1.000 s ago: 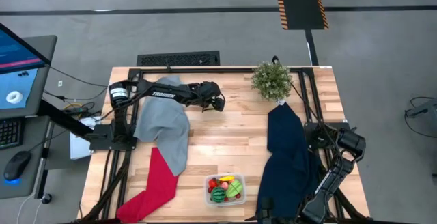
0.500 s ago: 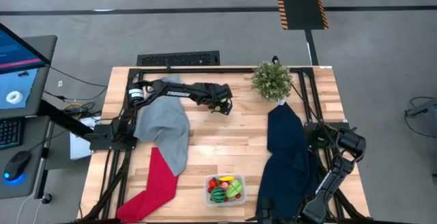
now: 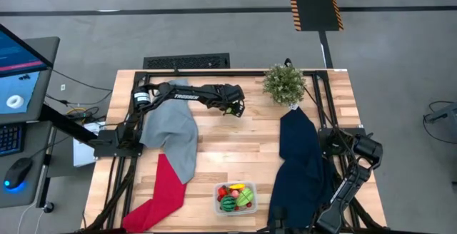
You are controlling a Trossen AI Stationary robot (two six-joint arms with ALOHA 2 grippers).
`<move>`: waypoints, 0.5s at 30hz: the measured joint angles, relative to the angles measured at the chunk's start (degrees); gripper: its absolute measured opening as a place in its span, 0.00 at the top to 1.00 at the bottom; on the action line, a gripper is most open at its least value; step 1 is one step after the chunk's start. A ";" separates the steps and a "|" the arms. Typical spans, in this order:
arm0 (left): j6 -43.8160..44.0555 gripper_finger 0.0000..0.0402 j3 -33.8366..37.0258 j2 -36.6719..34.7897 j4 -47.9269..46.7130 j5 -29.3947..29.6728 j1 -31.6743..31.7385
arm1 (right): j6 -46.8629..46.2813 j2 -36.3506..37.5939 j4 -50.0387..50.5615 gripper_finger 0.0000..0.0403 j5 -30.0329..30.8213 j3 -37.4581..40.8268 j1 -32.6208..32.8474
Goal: Pick and placing Produce into tupperware
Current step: Put the cabbage into the transparent bin
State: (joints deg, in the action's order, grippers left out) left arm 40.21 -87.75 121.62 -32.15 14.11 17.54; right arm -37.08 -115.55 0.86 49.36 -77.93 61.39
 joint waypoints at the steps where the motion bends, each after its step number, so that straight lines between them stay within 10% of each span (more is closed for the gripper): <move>1: 0.00 0.30 0.01 0.00 -0.16 0.01 0.02 | 0.00 0.00 0.02 0.47 0.00 0.00 0.00; 15: 0.97 0.31 0.01 0.00 -0.38 -3.01 0.42 | 0.00 0.00 0.04 0.47 0.00 0.00 0.00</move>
State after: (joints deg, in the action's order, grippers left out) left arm 41.18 -87.74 121.62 -32.53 11.10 17.96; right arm -37.08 -115.55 0.91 49.36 -77.93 61.39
